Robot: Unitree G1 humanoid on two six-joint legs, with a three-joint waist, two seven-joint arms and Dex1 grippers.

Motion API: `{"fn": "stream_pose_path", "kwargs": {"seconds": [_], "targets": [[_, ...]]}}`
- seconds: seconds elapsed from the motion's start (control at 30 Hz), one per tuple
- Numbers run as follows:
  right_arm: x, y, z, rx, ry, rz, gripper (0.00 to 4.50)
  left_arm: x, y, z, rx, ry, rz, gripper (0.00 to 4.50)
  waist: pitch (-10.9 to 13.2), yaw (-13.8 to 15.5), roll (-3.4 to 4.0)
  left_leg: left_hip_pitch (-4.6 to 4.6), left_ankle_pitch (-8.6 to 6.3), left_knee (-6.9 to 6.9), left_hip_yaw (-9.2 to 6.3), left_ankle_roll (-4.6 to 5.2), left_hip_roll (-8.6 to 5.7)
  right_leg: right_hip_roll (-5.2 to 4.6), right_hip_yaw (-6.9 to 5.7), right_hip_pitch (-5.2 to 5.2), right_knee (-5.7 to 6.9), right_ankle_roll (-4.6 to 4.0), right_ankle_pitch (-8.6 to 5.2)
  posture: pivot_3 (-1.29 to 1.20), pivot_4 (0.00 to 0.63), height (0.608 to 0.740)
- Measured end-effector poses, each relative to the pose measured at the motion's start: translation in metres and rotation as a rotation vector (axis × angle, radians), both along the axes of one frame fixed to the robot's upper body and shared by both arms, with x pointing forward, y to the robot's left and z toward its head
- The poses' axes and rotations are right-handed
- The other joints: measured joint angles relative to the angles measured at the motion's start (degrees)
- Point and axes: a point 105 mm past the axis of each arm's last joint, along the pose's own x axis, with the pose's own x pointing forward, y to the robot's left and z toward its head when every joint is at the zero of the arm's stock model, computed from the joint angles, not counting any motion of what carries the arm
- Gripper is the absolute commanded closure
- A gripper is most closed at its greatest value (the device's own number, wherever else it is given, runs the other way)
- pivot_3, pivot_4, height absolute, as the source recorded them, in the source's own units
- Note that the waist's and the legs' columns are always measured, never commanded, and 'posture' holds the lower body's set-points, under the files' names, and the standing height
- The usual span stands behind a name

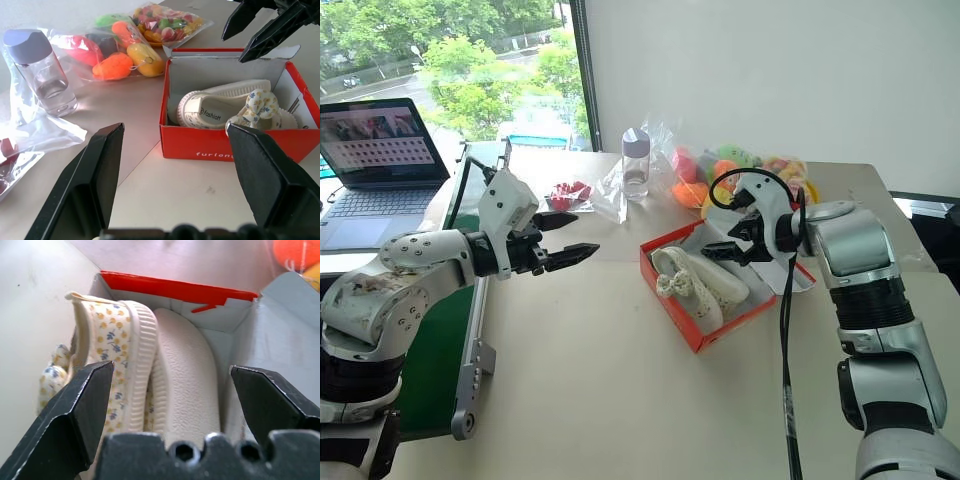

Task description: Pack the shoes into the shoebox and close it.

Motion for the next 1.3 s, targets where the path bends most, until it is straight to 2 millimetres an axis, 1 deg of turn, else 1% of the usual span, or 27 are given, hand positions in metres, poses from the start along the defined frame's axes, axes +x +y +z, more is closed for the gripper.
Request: {"fn": "stream_pose_path", "kwargs": {"seconds": [0.07,0.1,0.13,0.17,0.23,0.27,0.33,0.43,0.47,0.5,0.67,0.7,0.9,1.17,1.3], "targets": [[-0.003,0.004,0.006,0.031,0.009,0.028,0.55,0.001,0.000,0.002,0.000,-0.004,-0.003,1.00,0.0,-0.1,0.01,-0.02,0.00,0.03,0.01,0.01,0.00,0.01,0.01,-0.01,-0.02,0.03,0.01,0.00,0.150,0.740],[-0.009,0.013,0.015,0.051,0.003,0.076,0.80,0.001,-0.001,0.003,0.000,-0.008,-0.008,1.00,0.0,-0.3,0.04,-0.02,0.00,0.02,0.01,0.01,0.01,0.01,0.01,-0.02,-0.01,0.03,0.02,0.00,0.150,0.740],[-0.013,0.019,0.020,0.058,-0.005,0.111,1.13,0.001,-0.001,0.004,0.000,-0.008,-0.010,1.00,0.0,-0.3,0.06,0.00,0.00,0.02,0.00,0.00,0.02,0.02,0.01,-0.02,0.00,0.03,0.02,0.00,0.150,0.740],[-0.021,0.029,0.028,0.066,-0.022,0.172,1.50,0.001,-0.001,0.004,0.000,-0.005,-0.012,1.00,0.1,-0.4,0.07,0.01,0.00,0.01,-0.01,0.00,0.04,0.04,0.00,-0.02,0.03,0.04,0.01,0.00,0.150,0.740],[-0.032,0.045,0.041,0.066,-0.057,0.261,2.07,0.003,-0.001,0.002,-0.001,0.004,-0.011,1.00,0.1,-0.4,0.08,0.02,0.00,0.01,-0.04,-0.01,0.06,0.06,-0.02,-0.02,0.06,0.04,0.01,0.00,0.150,0.740],[-0.037,0.052,0.046,0.058,-0.071,0.298,2.52,0.003,-0.001,0.002,0.001,0.007,-0.012,1.00,0.1,-0.4,0.09,0.03,0.00,0.02,-0.05,-0.01,0.06,0.05,-0.03,-0.02,0.06,0.04,0.00,0.00,0.150,0.740],[-0.045,0.062,0.049,0.046,-0.083,0.351,3.18,0.002,-0.002,0.001,0.005,0.011,-0.020,1.00,0.1,-0.3,0.09,0.02,0.00,0.04,-0.04,-0.01,0.04,0.02,-0.03,-0.01,0.06,0.04,0.00,0.00,0.150,0.740],[-0.056,0.075,0.041,0.018,-0.052,0.415,4.24,0.002,-0.001,-0.002,0.015,0.022,-0.025,1.00,0.1,-0.1,0.09,-0.01,0.00,0.09,-0.01,-0.01,0.01,-0.03,-0.01,-0.01,0.04,0.04,0.01,0.00,0.150,0.740],[-0.058,0.078,0.037,0.009,-0.044,0.430,4.46,0.002,0.000,-0.002,0.018,0.023,-0.027,1.00,0.1,-0.1,0.09,-0.01,0.00,0.09,-0.03,0.00,0.01,-0.03,-0.02,-0.01,0.04,0.04,0.01,0.00,0.150,0.740],[-0.061,0.080,0.033,-0.001,-0.034,0.442,4.46,0.001,0.001,-0.002,0.025,0.026,-0.029,1.00,0.1,0.0,0.09,-0.01,0.00,0.08,-0.03,0.00,0.01,-0.03,-0.02,-0.01,0.03,0.04,0.01,0.00,0.150,0.740],[-0.065,0.080,-0.015,-0.077,0.062,0.455,4.46,-0.004,0.003,-0.010,0.044,0.053,-0.039,1.00,0.1,0.0,0.09,-0.07,0.00,0.09,-0.02,0.00,0.01,-0.03,-0.02,-0.06,0.04,0.03,0.01,0.00,0.150,0.740],[-0.065,0.080,-0.020,-0.083,0.068,0.458,4.46,-0.004,0.003,-0.010,0.044,0.054,-0.041,1.00,0.1,0.0,0.09,-0.07,0.00,0.10,-0.02,0.00,0.01,-0.03,-0.02,-0.06,0.04,0.03,0.01,0.00,0.150,0.740],[-0.046,0.071,-0.030,-0.099,0.051,0.392,4.46,-0.008,0.000,-0.009,0.053,0.041,-0.055,1.00,0.1,-0.1,0.09,-0.03,0.02,0.13,-0.01,-0.02,0.02,0.01,-0.01,-0.04,0.08,0.02,0.02,0.00,0.150,0.740],[-0.036,0.073,-0.036,-0.086,0.045,0.382,4.46,-0.008,0.001,-0.010,0.057,0.053,-0.049,1.00,0.1,-0.1,0.09,-0.02,0.02,0.14,-0.01,-0.02,0.01,0.01,-0.01,-0.03,0.13,0.03,0.02,0.00,0.150,0.740],[-0.029,0.075,-0.043,-0.080,0.041,0.370,4.46,-0.008,0.001,-0.010,0.056,0.053,-0.047,1.00,0.1,-0.1,0.09,0.01,0.02,0.20,-0.01,-0.02,0.01,0.01,-0.01,-0.01,0.19,0.03,0.03,0.00,0.150,0.740]]}}
